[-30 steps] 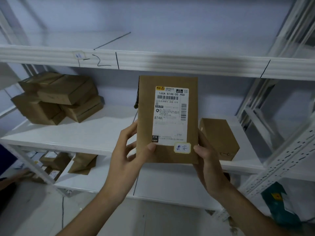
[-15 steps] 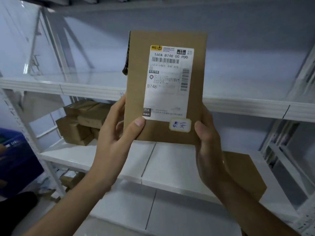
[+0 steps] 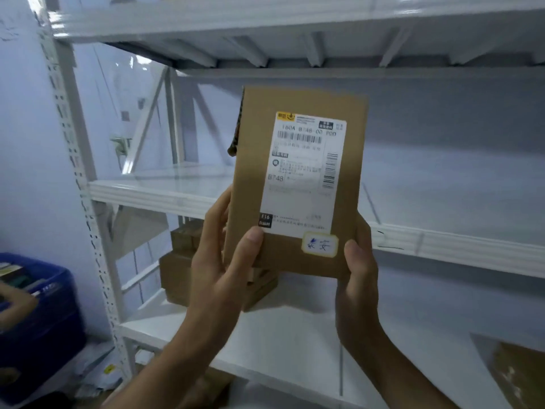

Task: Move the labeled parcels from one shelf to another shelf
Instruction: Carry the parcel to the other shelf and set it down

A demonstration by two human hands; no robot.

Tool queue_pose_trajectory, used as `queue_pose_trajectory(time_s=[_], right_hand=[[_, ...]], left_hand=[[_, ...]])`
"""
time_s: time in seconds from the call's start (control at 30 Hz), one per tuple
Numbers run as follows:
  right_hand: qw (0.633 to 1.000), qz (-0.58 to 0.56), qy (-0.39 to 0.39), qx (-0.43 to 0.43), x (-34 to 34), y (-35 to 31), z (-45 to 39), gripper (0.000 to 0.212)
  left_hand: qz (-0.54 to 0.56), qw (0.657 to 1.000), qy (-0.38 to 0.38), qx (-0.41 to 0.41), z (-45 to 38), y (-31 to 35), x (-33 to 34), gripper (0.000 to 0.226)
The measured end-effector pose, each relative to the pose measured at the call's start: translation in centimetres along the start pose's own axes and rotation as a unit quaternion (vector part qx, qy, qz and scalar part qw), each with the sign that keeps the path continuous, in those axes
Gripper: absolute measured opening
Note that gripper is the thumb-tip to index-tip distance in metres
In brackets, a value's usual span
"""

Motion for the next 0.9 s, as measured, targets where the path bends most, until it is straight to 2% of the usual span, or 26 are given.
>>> queue_pose_trajectory(time_s=[0.13, 0.23, 0.3, 0.47, 0.57, 0.7, 0.83, 0.9], right_hand=[[1.0, 0.018, 0.001, 0.013, 7.6, 2.7, -3.1, 0.061], [0.999, 0.041, -0.009, 0.0, 12.2, 4.0, -4.9, 0.067], [0.998, 0.057, -0.013, -0.009, 15.0, 4.7, -6.5, 0.059], [0.996, 0.078, -0.027, 0.015, 20.7, 7.0, -11.1, 0.047], [0.986, 0.143, -0.028, 0.083, 22.4, 9.6, -14.3, 0.05], [0.959, 0.181, -0.043, 0.211, 23.3, 13.1, -17.4, 0.054], [0.934, 0.212, -0.089, 0.272, 23.4, 14.2, -19.8, 0.061], [0.915, 0.225, -0.105, 0.317, 22.9, 14.7, -20.2, 0.069]], left_hand=[[0.007, 1.0, -0.009, -0.01, -3.0, -1.9, -7.9, 0.06], [0.004, 1.0, -0.013, -0.004, -4.8, -3.1, -12.6, 0.043], [-0.005, 1.0, -0.012, 0.011, -6.1, -3.7, -15.3, 0.036], [-0.017, 1.0, 0.007, 0.017, -10.5, -6.9, -20.9, 0.041], [-0.05, 0.997, 0.034, -0.054, -14.3, -9.4, -22.9, 0.052], [-0.09, 0.983, 0.071, -0.147, -17.7, -13.2, -24.2, 0.045], [-0.116, 0.966, 0.064, -0.221, -19.7, -15.5, -25.3, 0.074], [-0.148, 0.96, 0.046, -0.235, -20.1, -15.3, -25.4, 0.069]])
Point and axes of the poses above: each hand's wrist, its own z-axis away from the middle knuckle, its own x-axis out of the palm, y = z × x, the point moved 5 cm from there along -z, towards the middle knuckle, and after that the axes turned 11 degrees about -y, right-handed, at the moved point
